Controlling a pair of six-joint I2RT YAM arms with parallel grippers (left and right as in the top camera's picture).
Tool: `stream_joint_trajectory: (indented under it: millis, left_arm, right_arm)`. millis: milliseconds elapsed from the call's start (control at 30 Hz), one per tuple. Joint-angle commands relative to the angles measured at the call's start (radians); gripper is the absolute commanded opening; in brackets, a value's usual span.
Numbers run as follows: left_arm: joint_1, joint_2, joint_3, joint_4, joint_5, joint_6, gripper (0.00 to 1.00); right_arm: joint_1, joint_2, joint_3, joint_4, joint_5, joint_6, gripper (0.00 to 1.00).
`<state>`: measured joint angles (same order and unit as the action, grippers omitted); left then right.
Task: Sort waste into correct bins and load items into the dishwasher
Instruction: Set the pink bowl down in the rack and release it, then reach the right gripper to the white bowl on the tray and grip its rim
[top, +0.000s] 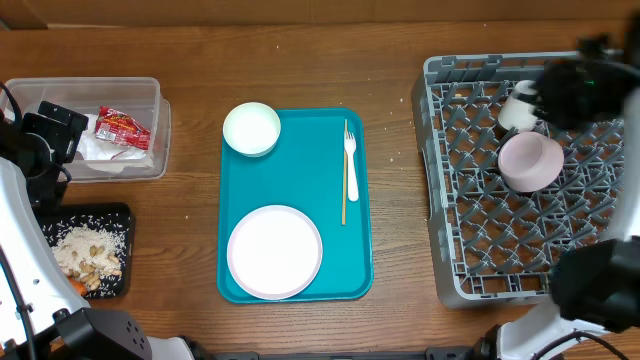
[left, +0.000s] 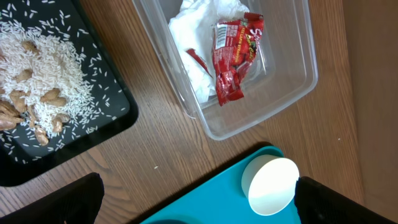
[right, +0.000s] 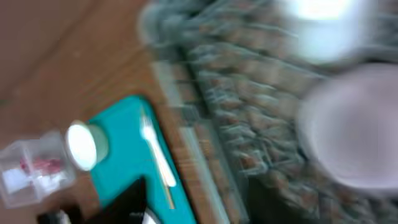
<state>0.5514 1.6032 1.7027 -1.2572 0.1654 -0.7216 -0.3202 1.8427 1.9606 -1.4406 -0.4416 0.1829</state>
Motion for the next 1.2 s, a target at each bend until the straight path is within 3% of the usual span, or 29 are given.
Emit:
stream_joint_trajectory:
  millis: [0, 100, 267, 433, 833, 1033, 1167]
  left_arm:
    - [-0.002, -0.005, 0.010, 0.001, 0.004, 0.023, 1.00]
    - [-0.002, -0.005, 0.010, 0.001, 0.004, 0.023, 1.00]
    - [-0.002, -0.005, 0.010, 0.001, 0.004, 0.023, 1.00]
    - [-0.002, -0.005, 0.010, 0.001, 0.004, 0.023, 1.00]
    - [-0.002, -0.005, 0.010, 0.001, 0.004, 0.023, 1.00]
    - [-0.002, -0.005, 0.010, 0.001, 0.004, 0.023, 1.00]
    - [-0.002, -0.005, 0.010, 0.001, 0.004, 0.023, 1.00]
  right_arm:
    - [0.282, -0.045, 0.022, 0.125, -0.022, -0.057, 0.70]
    - [0.475, -0.038, 0.022, 0.271, 0.033, -0.051, 0.81]
    - [0.707, 0.031, 0.021, 0.436, 0.257, 0.082, 0.80]
    - [0.838, 0.190, 0.021, 0.601, 0.265, 0.143, 0.74]
    - [0.945, 0.496, 0.021, 0.775, 0.269, 0.312, 0.70]
    - [0.949, 0.524, 0.021, 0.743, 0.285, 0.312, 0.49]
    - [0.949, 0.524, 0.008, 0.735, 0.292, 0.312, 0.45]
